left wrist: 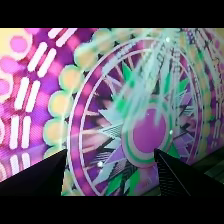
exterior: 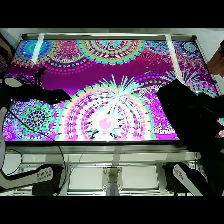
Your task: Fold the clothes and pants, and hang the long-sleeved shirts on hangers.
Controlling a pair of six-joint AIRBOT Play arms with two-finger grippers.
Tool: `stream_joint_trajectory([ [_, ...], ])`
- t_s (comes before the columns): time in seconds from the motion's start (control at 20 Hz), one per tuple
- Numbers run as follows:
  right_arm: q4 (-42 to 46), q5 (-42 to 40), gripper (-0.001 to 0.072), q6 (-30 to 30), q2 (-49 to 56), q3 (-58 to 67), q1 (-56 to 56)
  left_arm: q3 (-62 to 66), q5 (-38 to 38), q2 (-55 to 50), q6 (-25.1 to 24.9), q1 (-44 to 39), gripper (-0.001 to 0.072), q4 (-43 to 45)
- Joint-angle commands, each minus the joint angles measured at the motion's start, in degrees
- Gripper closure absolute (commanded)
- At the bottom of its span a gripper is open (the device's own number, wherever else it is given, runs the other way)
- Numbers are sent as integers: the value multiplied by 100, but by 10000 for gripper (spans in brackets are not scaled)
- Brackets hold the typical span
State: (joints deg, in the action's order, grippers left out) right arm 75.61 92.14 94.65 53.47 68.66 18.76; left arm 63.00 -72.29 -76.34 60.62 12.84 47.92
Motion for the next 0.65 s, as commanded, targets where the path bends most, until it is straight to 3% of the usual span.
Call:
stream_joint_trajectory([
  [0.0,-533,-800,433,-28,-634,-247,-1912,0,0,-4,0,4,86,0],
  [0.05,-459,-887,629,-26,-621,-428,-2588,0,-2,-4,0,4,86,0],
  [0.1,-358,-1032,691,15,-577,-645,-3224,0,-2,-4,0,4,86,2],
  [0.35,149,-1764,691,723,-7,-1692,-5320,0,0,-4,0,4,86,0],
  [0.6,87,-1873,691,861,981,-1895,-5847,0,0,-4,0,4,87,2],
])
